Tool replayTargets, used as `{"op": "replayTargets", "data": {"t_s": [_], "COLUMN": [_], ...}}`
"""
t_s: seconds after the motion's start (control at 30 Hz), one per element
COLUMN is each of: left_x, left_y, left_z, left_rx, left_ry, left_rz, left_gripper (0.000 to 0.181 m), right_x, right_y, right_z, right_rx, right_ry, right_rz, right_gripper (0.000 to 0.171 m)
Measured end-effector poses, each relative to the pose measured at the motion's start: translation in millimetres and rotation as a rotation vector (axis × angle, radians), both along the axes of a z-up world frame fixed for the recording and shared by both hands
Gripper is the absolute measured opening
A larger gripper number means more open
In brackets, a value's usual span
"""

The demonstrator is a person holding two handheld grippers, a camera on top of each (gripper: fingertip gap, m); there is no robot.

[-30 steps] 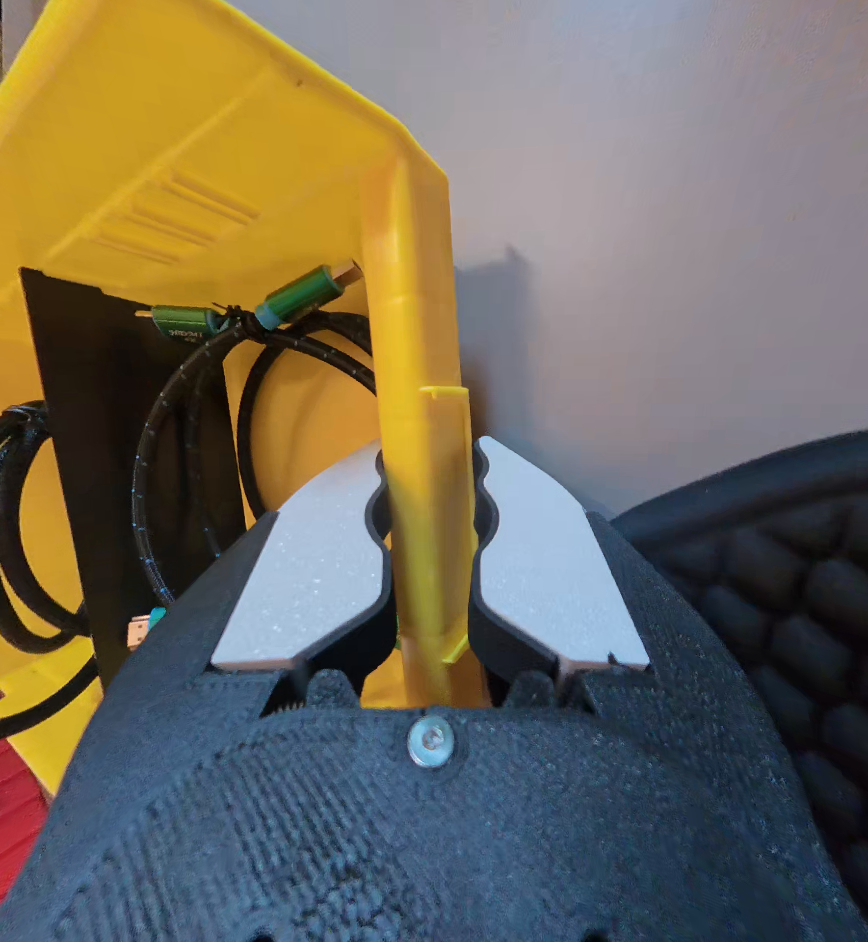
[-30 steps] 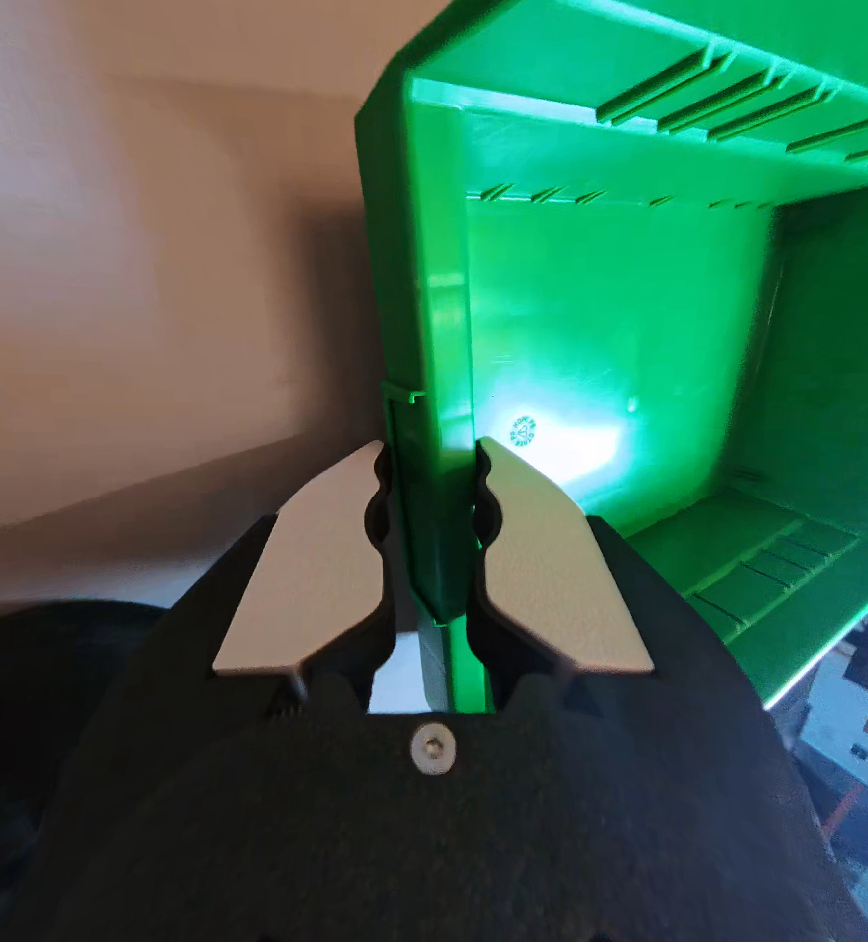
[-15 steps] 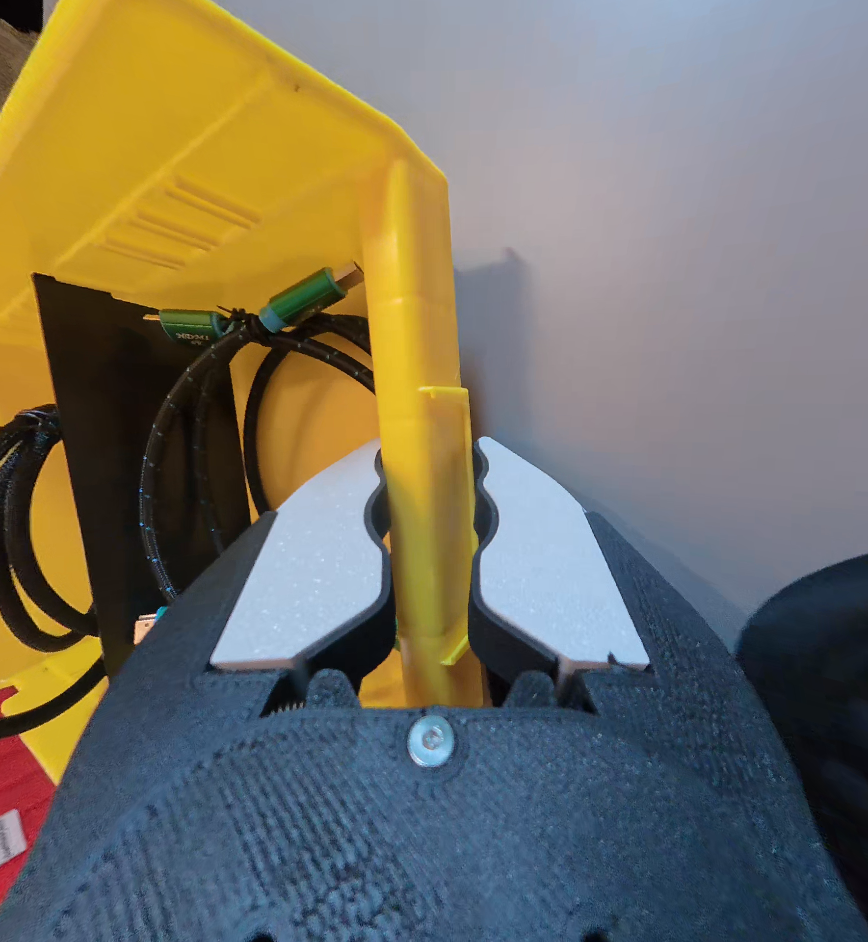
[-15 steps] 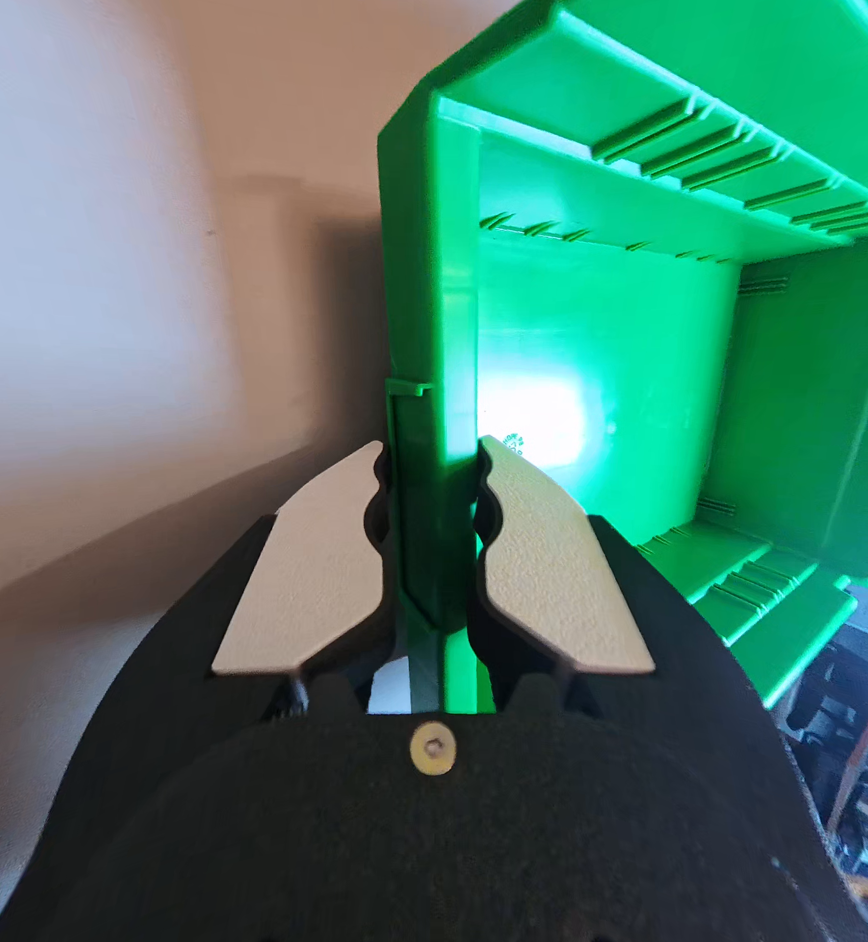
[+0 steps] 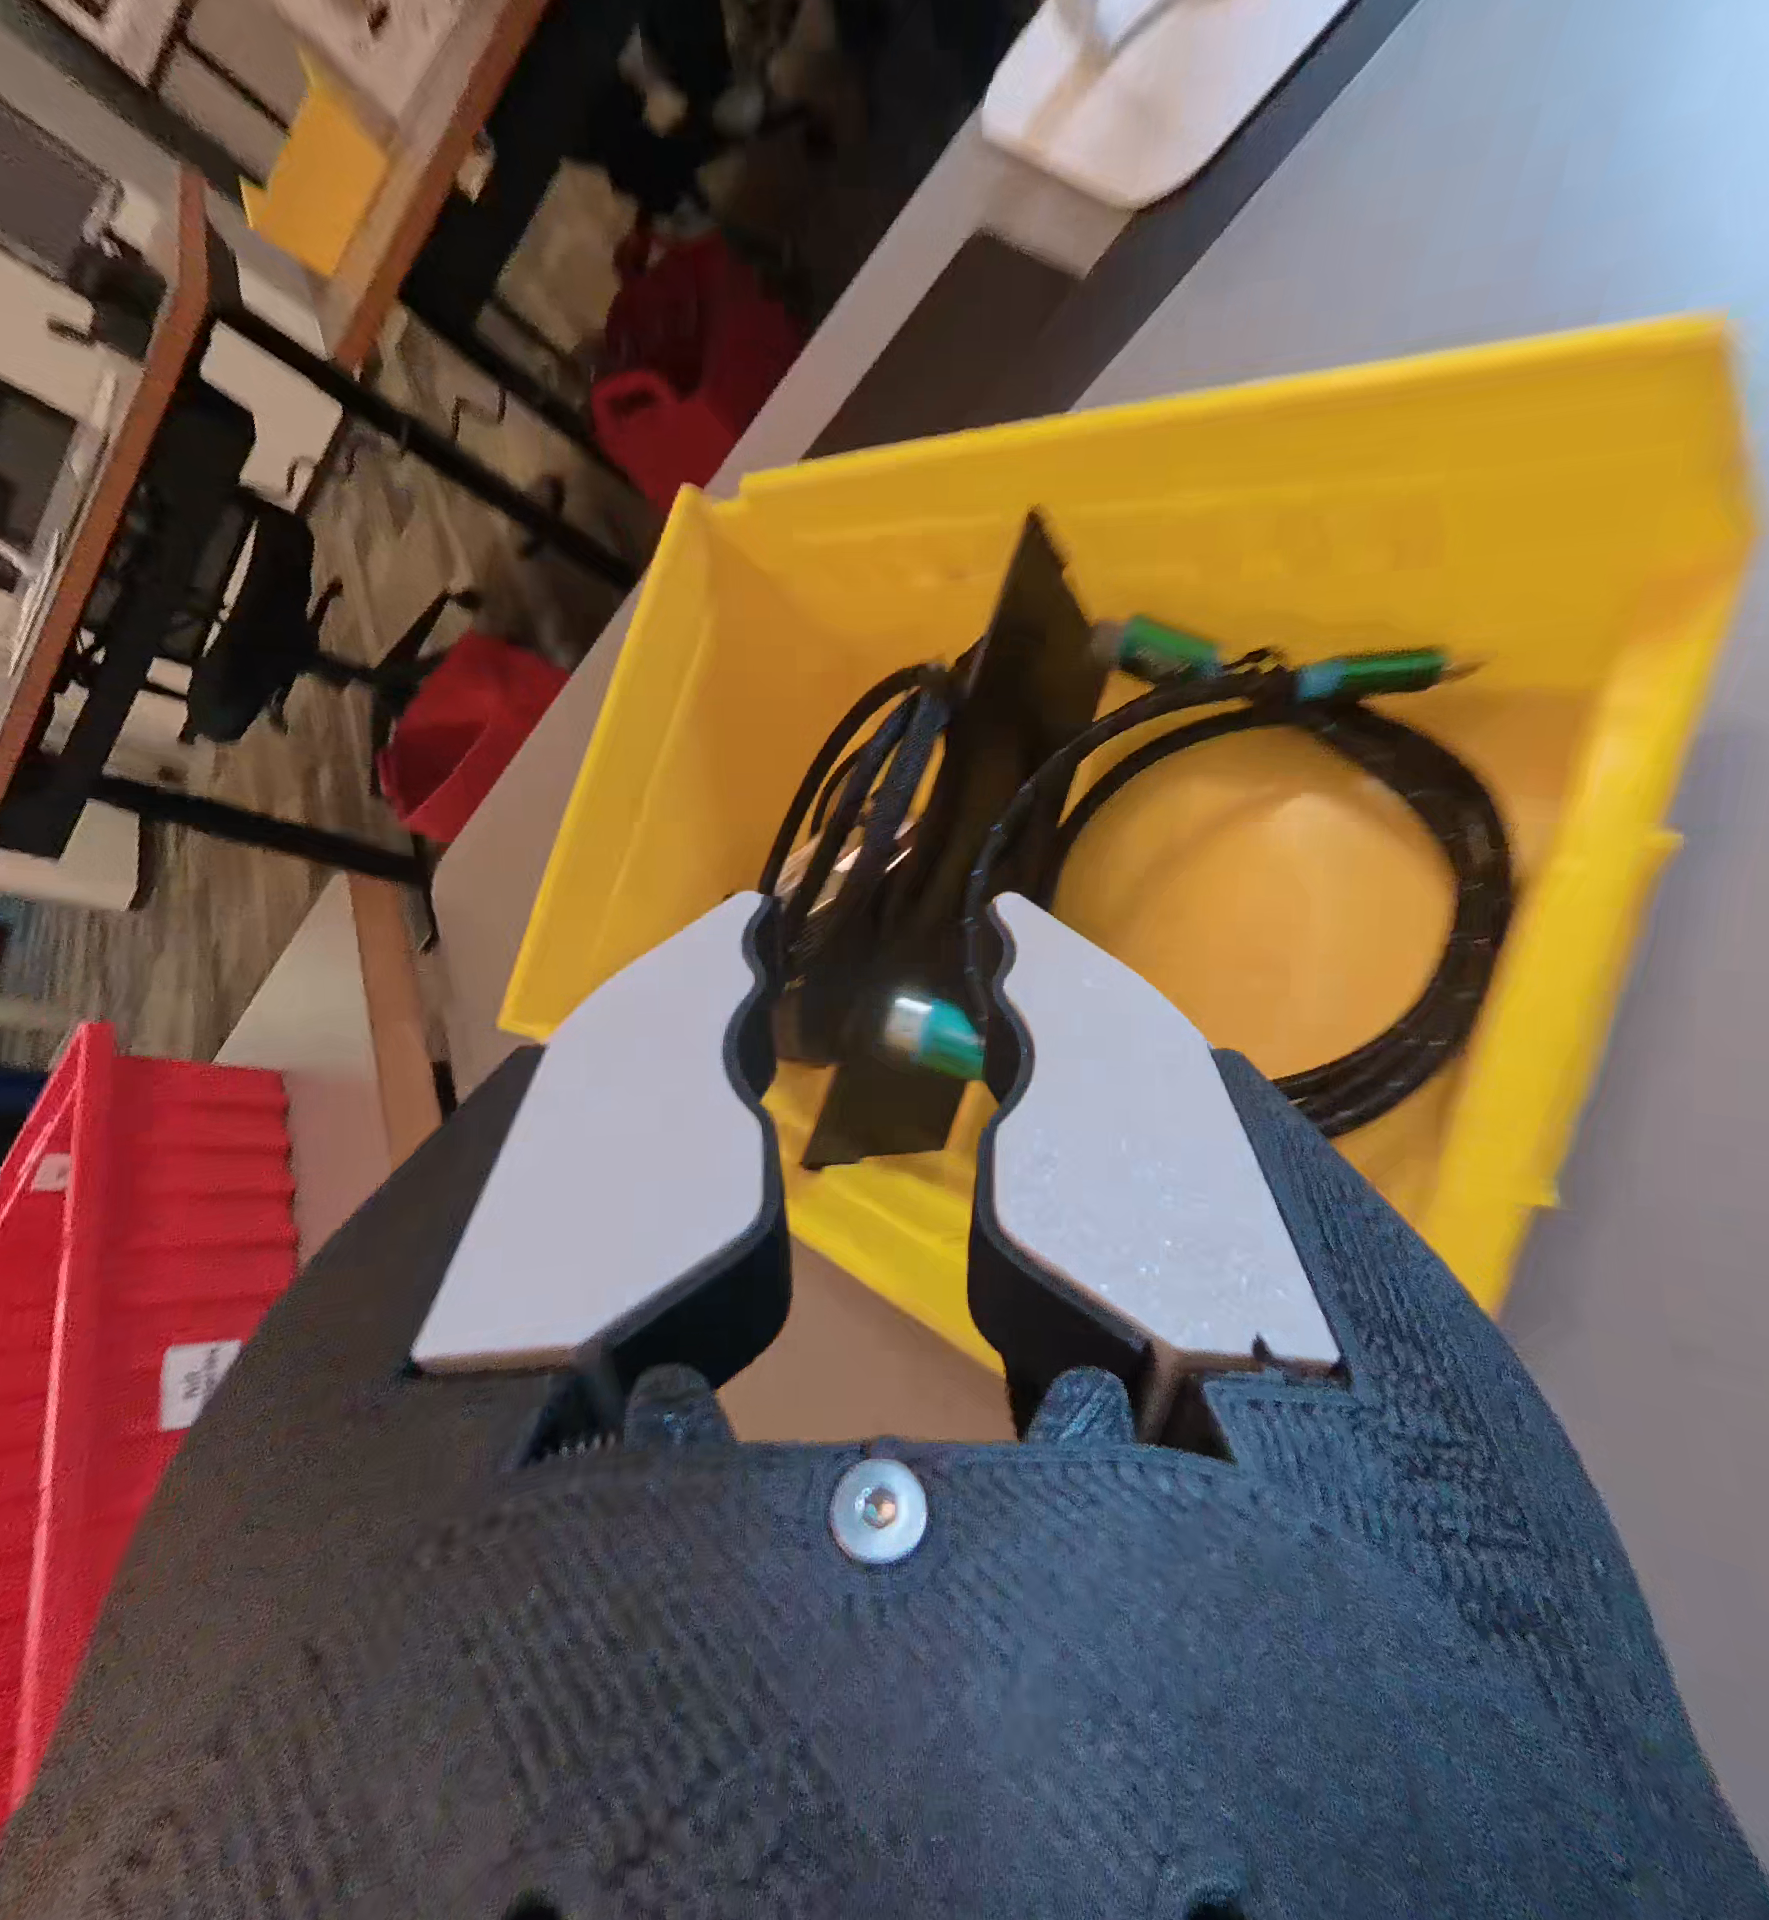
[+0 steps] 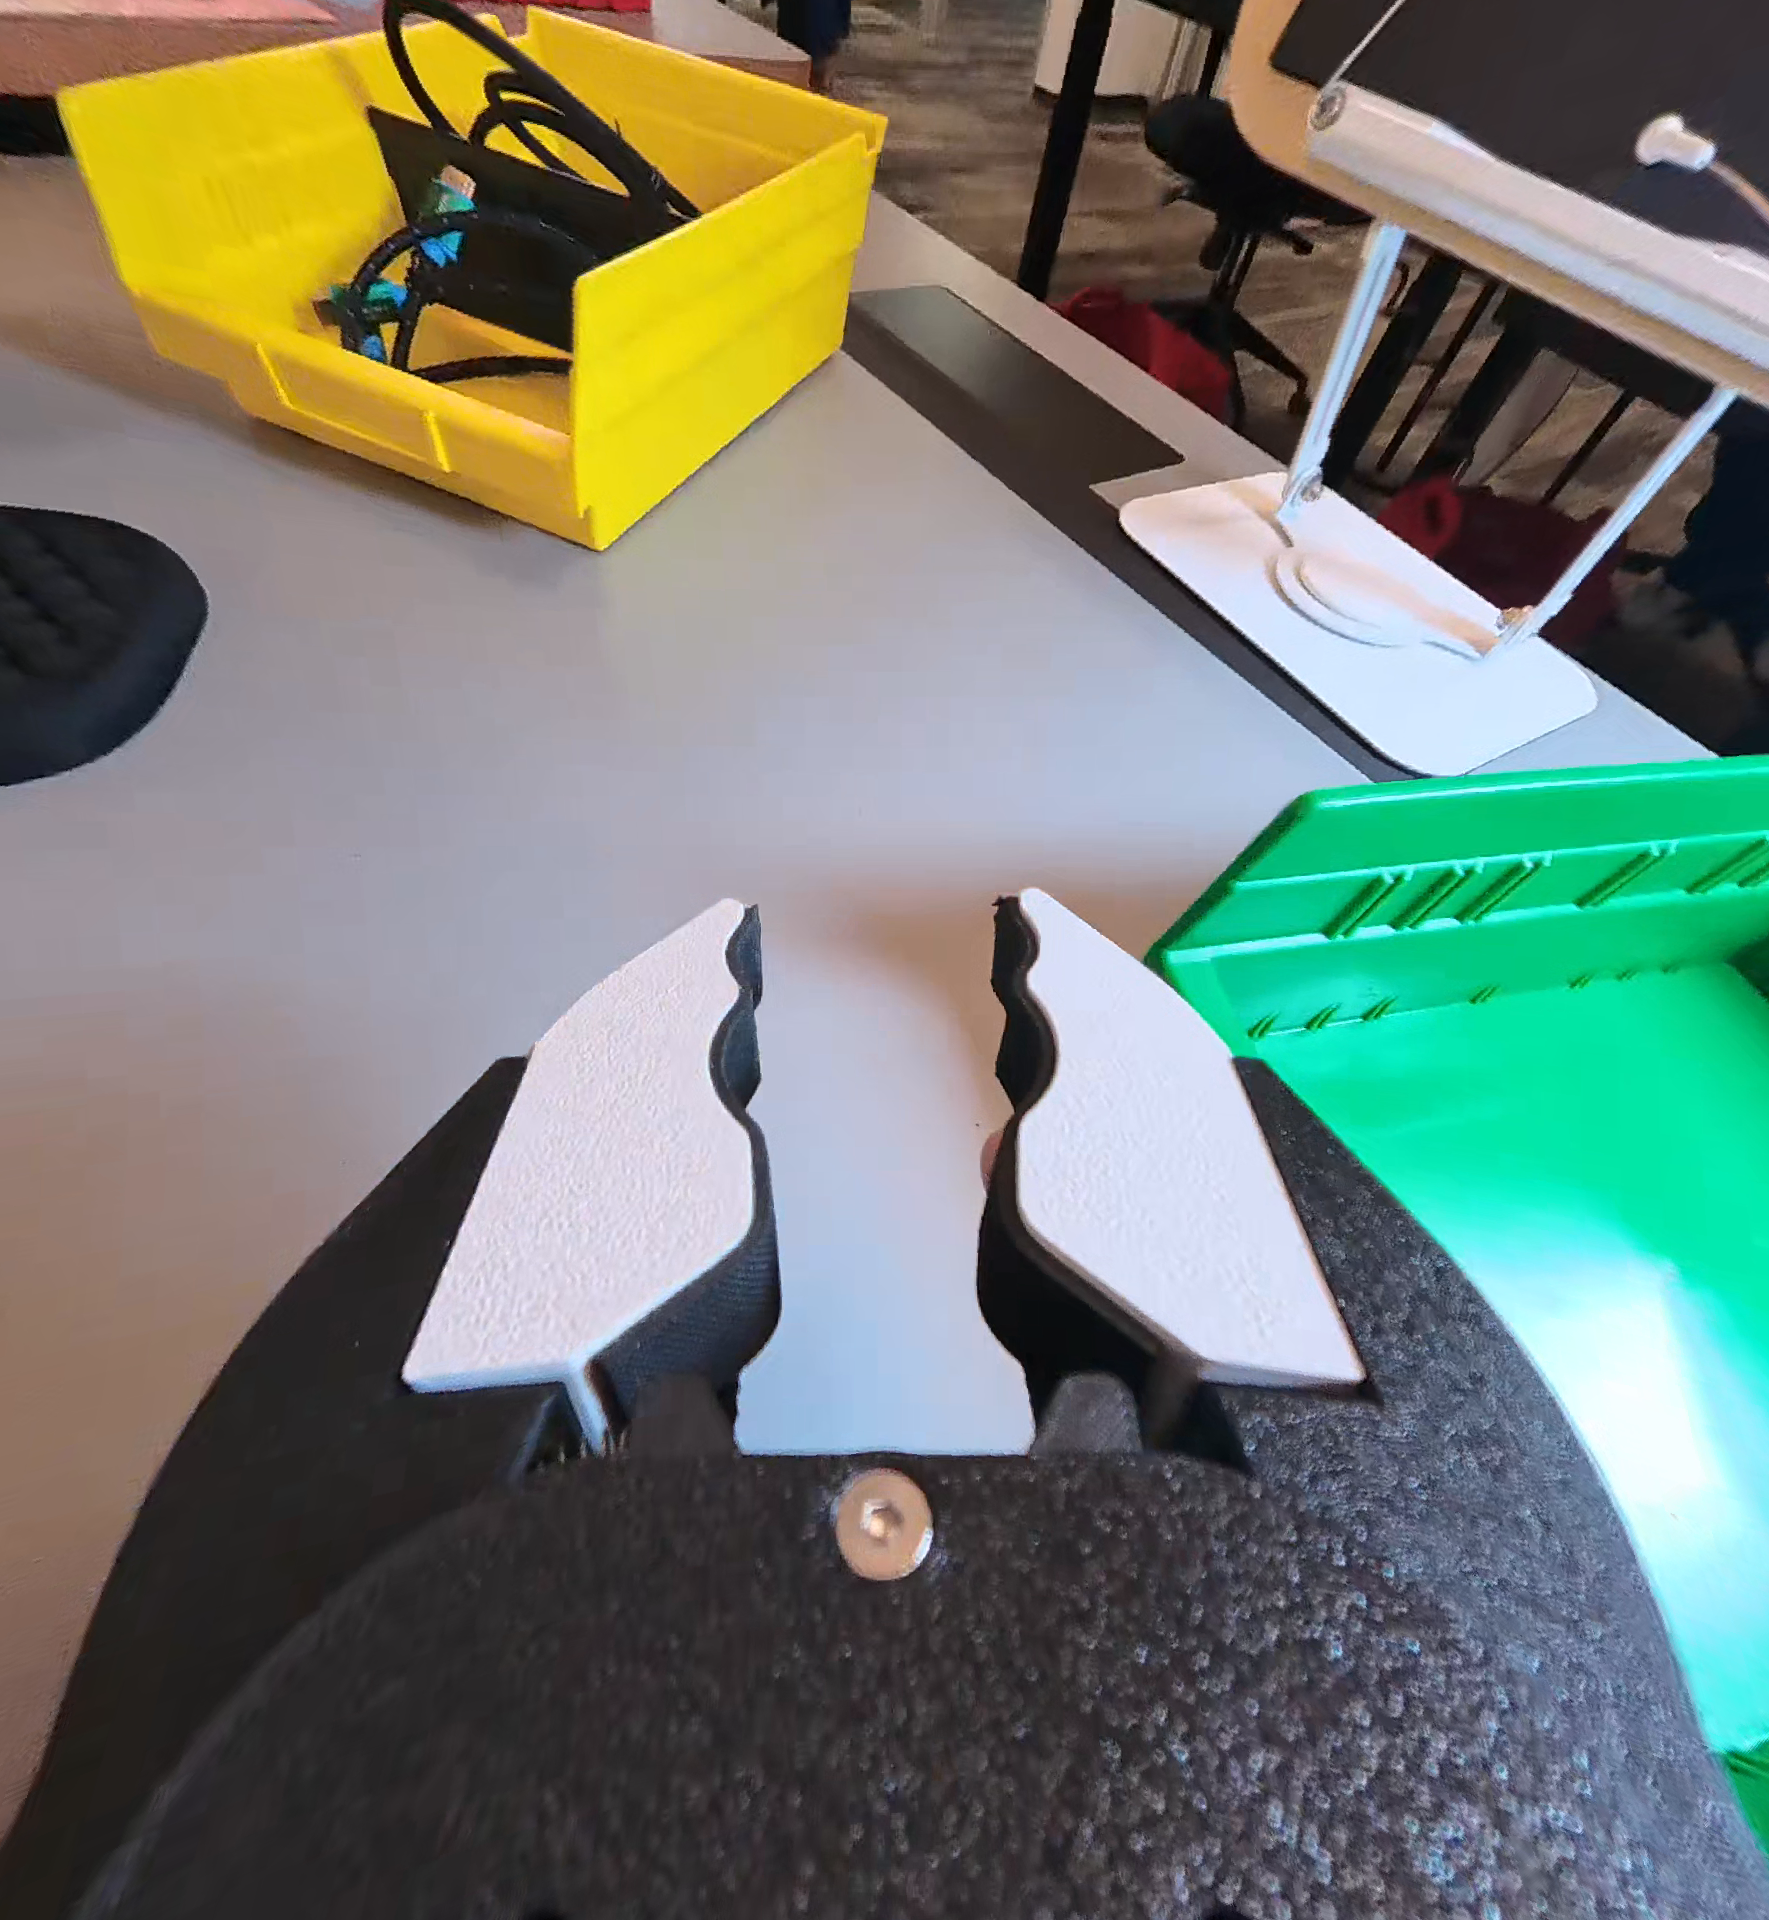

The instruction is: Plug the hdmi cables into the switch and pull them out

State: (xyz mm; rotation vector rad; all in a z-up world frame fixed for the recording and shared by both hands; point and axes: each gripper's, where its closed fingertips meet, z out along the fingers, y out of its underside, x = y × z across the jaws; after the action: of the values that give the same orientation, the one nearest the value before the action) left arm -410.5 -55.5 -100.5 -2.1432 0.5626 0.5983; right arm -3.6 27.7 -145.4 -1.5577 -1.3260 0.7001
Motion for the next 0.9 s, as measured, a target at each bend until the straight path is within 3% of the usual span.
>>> {"op": "replayTargets", "data": {"t_s": [0.13, 0.2, 0.3, 0.37, 0.67, 0.9], "left_x": [-23.1, -36.7, -46.2, -44.2, -30.3, 39.5], "left_y": [21.8, 32.6, 40.6, 44.9, 63.6, 57.0], "left_z": [-27.6, -43.0, -63.4, -56.8, 51.3, 157.6], "left_rx": [-0.163, -0.247, -0.393, -0.42, -0.145, 0.153], "left_ry": [0.061, 0.178, 0.291, 0.285, 0.208, 0.24], "left_rz": [0.019, 0.03, 0.0, -0.01, -0.026, -0.155], "left_gripper": [0.043, 0.041, 0.029, 0.016, 0.014, 0.014], "right_x": [-2.4, -3.0, -2.2, 0.4, 3.0, -2.8], "right_y": [-3.7, -3.0, -4.7, -5.8, -9.6, -19.5], "right_z": [-9.4, -13.3, -20.5, -23.3, -17.2, -6.6], "right_rx": [0.001, -0.013, -0.038, -0.034, -0.034, -0.029], "right_ry": [-0.003, 0.001, -0.011, -0.018, 0.017, 0.079], "right_rz": [0.036, 0.038, 0.048, 0.052, 0.07, 0.105], "right_gripper": [0.04, 0.038, 0.033, 0.029, 0.024, 0.025]}}
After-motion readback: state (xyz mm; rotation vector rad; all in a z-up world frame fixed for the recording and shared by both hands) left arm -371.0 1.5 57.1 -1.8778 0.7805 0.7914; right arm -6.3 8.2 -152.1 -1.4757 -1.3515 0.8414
